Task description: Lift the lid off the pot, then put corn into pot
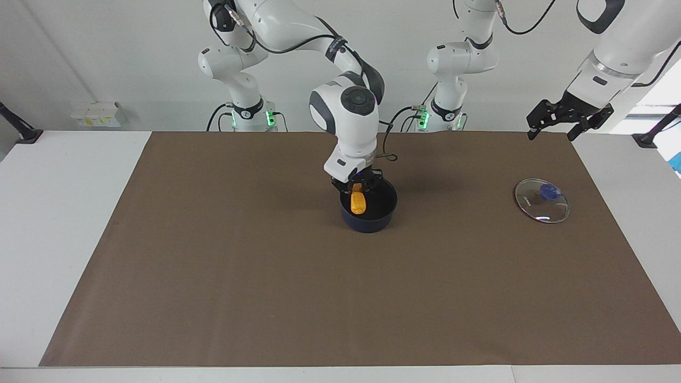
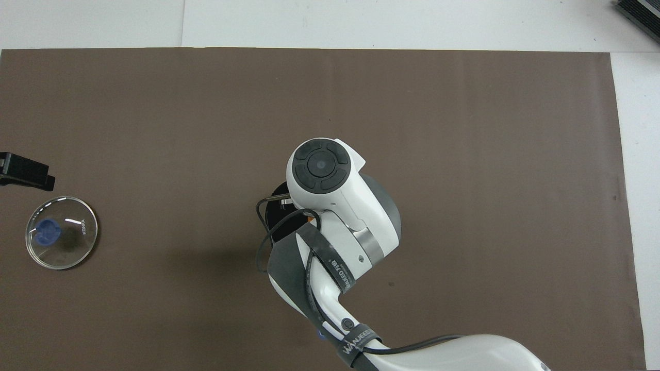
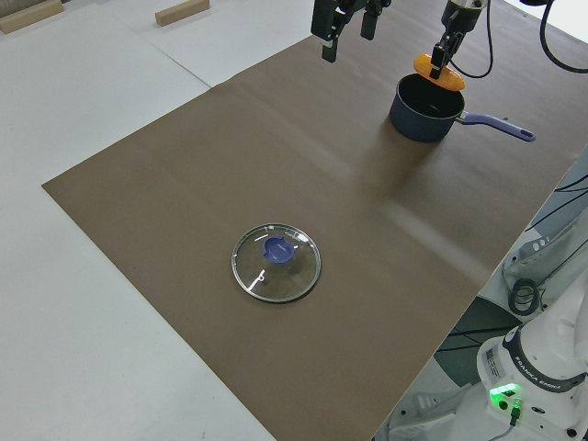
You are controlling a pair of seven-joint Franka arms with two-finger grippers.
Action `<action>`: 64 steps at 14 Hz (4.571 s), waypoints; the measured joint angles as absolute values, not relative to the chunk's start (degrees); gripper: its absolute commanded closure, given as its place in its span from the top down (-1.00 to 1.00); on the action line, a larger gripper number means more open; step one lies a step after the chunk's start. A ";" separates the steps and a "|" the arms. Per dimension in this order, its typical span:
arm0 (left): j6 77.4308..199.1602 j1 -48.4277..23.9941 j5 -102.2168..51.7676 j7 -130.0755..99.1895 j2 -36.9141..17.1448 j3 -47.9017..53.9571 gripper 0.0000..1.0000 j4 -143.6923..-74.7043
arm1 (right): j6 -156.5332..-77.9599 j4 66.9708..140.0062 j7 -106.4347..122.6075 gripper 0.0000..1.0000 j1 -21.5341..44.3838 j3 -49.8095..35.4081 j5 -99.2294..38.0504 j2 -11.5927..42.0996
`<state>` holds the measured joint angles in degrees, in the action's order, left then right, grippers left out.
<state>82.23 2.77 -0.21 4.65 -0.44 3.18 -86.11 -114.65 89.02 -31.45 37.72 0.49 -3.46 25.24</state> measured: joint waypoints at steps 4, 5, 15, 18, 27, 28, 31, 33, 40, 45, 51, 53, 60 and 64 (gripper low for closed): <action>82.23 2.77 -0.21 4.65 -0.44 3.18 1.00 -86.11 | -115.96 88.78 -31.52 -1.00 38.33 0.49 -3.57 26.19; 82.23 2.77 -0.21 4.65 -0.44 3.18 1.00 -86.11 | -115.96 88.90 -31.52 -1.00 38.34 0.49 -3.57 26.26; 82.23 2.77 -0.21 4.65 -0.44 3.18 1.00 -86.11 | -117.39 91.38 -31.52 0.19 38.68 0.49 -3.66 27.02; 82.23 2.77 -0.21 4.65 -0.44 3.18 1.00 -86.11 | -117.44 91.49 -31.51 1.00 38.68 0.51 -3.93 27.02; 82.23 2.77 -0.21 4.65 -0.44 3.18 1.00 -86.11 | -111.60 90.87 -25.95 1.00 28.50 1.96 -3.74 16.89; 82.23 2.77 -0.21 4.65 -0.44 3.18 1.00 -86.11 | -109.67 90.87 -23.48 1.00 26.01 2.00 -3.75 15.06; 82.23 2.77 -0.21 4.65 -0.44 3.18 1.00 -86.11 | -104.68 90.92 -19.10 1.00 19.25 2.05 -3.74 10.85; 82.23 2.77 -0.21 4.65 -0.44 3.18 1.00 -86.11 | -102.82 90.90 -16.41 1.00 15.23 2.05 -3.73 8.47; 82.23 2.77 -0.21 4.65 -0.44 3.18 1.00 -86.11 | -91.28 88.63 -8.38 1.00 4.84 2.19 -3.43 -0.16; 82.23 2.77 -0.21 4.65 -0.44 3.18 1.00 -86.11 | -82.42 87.29 -4.34 1.00 2.18 4.10 -3.11 -7.01; 82.22 2.74 -0.21 4.60 -0.44 3.27 1.00 -86.11 | -82.07 88.71 -3.65 1.00 1.60 4.47 -2.94 -7.69; 82.22 2.60 -0.21 4.59 -0.44 3.79 1.00 -86.11 | -82.07 88.75 -3.64 1.00 1.63 4.46 -1.44 -7.69; 82.20 2.49 -0.22 3.60 0.04 5.28 1.00 -86.06 | -82.08 89.24 -2.85 1.00 1.91 4.25 1.34 -7.69; 82.20 2.49 -0.23 3.54 0.09 5.35 1.00 -86.06 | -82.35 89.49 -2.78 1.00 1.93 4.10 1.86 -7.69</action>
